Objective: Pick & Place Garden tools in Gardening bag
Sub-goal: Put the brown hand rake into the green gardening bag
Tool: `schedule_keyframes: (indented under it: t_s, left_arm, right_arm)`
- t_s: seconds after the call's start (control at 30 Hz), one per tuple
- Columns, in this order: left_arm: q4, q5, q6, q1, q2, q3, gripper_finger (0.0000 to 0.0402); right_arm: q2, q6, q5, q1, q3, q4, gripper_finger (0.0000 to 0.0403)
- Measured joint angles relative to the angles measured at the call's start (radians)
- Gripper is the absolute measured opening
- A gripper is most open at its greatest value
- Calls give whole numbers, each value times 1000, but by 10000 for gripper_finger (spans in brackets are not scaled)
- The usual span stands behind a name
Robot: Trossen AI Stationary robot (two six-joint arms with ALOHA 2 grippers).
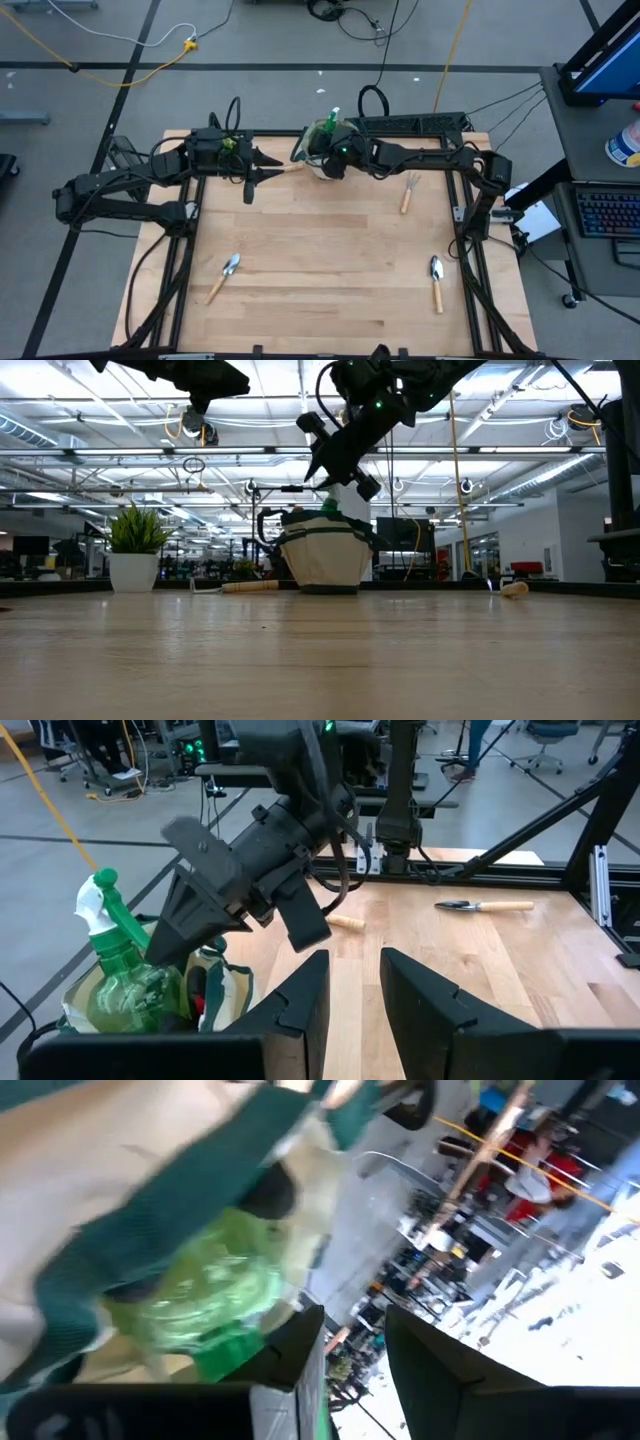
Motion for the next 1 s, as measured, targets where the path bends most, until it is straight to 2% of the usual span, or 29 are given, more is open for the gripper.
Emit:
schedule_keyframes:
  t_s: [0.23, 0.5, 0.63, 0.77, 1.0]
  left_arm:
    - [0, -1, 1, 0, 0, 0, 97]
    - [0, -1, 0, 0, 0, 0, 97]
    - [-5, -1, -3, 0, 0, 0, 97]
    - [-29, -1, -4, 0, 0, 0, 97]
    - [-60, -2, -6, 0, 0, 0, 97]
  right_arm:
    - [0, -1, 9, 24, 0, 107, 102]
    - [-4, 34, 169, 57, 0, 139, 102]
    - [-56, 184, 258, 81, 2, 134, 102]
    - [-147, 386, 314, 107, 2, 37, 97]
    - [-321, 907, 338, 138, 2, -329, 67]
